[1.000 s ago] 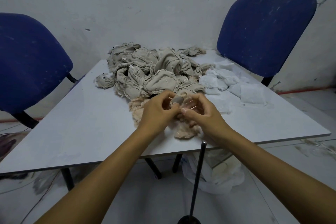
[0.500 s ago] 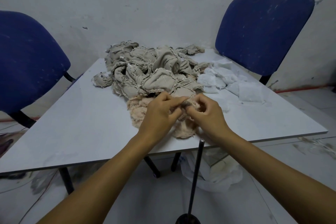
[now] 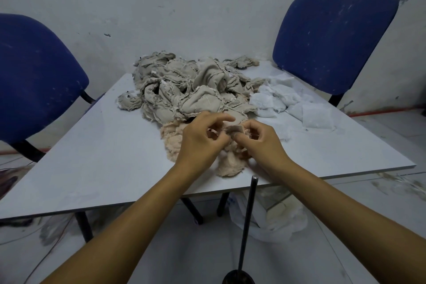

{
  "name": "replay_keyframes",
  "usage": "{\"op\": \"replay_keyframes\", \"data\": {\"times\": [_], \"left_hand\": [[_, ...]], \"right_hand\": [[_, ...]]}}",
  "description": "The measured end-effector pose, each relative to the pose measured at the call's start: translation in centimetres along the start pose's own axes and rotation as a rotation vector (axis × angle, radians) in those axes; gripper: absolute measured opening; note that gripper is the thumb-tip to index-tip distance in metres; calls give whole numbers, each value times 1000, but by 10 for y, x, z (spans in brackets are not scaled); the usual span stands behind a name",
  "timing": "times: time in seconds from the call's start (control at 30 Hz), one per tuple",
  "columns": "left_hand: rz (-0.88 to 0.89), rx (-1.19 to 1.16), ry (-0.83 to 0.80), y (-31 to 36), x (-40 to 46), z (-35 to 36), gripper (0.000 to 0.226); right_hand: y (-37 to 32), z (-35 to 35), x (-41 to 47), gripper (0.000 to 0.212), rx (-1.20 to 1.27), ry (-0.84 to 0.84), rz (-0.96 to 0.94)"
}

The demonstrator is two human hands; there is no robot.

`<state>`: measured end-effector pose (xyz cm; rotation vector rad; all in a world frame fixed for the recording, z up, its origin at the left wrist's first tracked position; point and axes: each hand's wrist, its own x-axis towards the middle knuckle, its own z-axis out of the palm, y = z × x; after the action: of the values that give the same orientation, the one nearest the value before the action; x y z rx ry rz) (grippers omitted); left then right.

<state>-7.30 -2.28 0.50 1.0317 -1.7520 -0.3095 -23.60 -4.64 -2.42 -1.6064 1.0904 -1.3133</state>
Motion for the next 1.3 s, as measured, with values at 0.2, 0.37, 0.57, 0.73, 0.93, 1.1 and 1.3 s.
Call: {"op": "replay_keyframes", "data": {"times": [0.2, 0.37, 0.57, 0.73, 0.93, 1.1, 1.3], "left_hand": [[12, -47, 1, -3, 1, -3, 32], [-135, -100, 32, -12, 7, -6, 28], [-145, -94, -20, -10, 5, -4, 22], [-27, -54, -25, -3, 2, 0, 25], [-43, 10, 92, -5, 6, -1, 20], [28, 61, 18, -7, 4, -4, 22], [132, 37, -147, -3, -3, 2, 20]], "right_hand": [[0, 0, -2, 20, 92, -16, -25], [1, -8, -1, 28, 178, -209, -4], [3, -7, 0, 11, 219, -136, 13], [1, -3, 1, 17, 190, -30, 45], [-2, -4, 0, 12, 210, -59, 54], [-2, -1, 0, 3, 177, -35, 82], [0, 1, 2, 13, 161, 54, 87]]}}
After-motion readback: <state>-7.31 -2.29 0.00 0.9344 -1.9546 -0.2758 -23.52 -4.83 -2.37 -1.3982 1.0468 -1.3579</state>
